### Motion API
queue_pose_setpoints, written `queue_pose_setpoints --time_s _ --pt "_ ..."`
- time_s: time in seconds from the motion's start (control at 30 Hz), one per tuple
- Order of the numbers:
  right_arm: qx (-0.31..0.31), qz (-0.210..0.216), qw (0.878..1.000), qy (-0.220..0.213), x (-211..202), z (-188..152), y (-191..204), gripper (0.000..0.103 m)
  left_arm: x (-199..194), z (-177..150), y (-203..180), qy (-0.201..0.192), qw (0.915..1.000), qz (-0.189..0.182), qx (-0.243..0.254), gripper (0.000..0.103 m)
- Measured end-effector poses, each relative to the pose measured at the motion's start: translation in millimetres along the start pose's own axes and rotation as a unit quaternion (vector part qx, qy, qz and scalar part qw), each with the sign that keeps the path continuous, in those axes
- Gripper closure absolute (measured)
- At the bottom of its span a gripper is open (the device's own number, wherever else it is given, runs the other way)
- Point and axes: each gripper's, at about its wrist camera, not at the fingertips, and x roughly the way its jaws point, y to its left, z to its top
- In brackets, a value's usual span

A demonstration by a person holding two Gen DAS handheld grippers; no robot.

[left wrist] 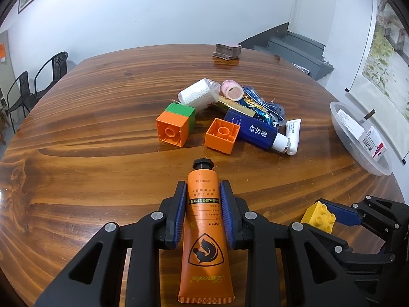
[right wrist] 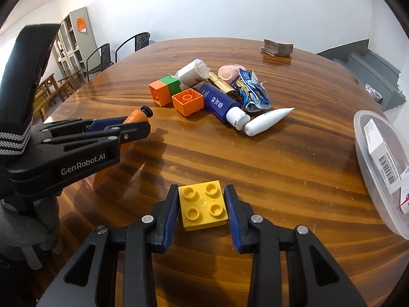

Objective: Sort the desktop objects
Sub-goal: 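Grasp the yellow Lego brick with the right tool while the left tool holds the orange tube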

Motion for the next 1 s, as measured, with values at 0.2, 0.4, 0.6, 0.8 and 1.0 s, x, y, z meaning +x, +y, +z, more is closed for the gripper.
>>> queue_pose_setpoints --time_s 0.2,0.4,0.6,0.8,1.0 --pt "0.005 0.006 1.0 -0.005 -2 0 0 0.064 -1 1 1 -0.004 1.0 -0.002 0.001 0.074" --pt "0.005 0.007 1.0 -0.012 -5 0 -2 0.064 1 1 1 -0.003 1.0 -0.008 -0.005 0.074" --pt "0.007 0.011 1.0 -0.02 -10 0 -5 0.064 3 0 0 0.0 0.9999 -0.006 -0.009 0.074" --pt "0.015 0.013 0.999 -0.034 -18 1 -12 0.064 5 0 -5 0.003 0.9998 -0.014 -0.017 0.074" --pt "0.02 0.019 0.999 -0.042 -23 2 -16 0.064 5 1 -14 0.001 0.9997 -0.02 -0.013 0.074"
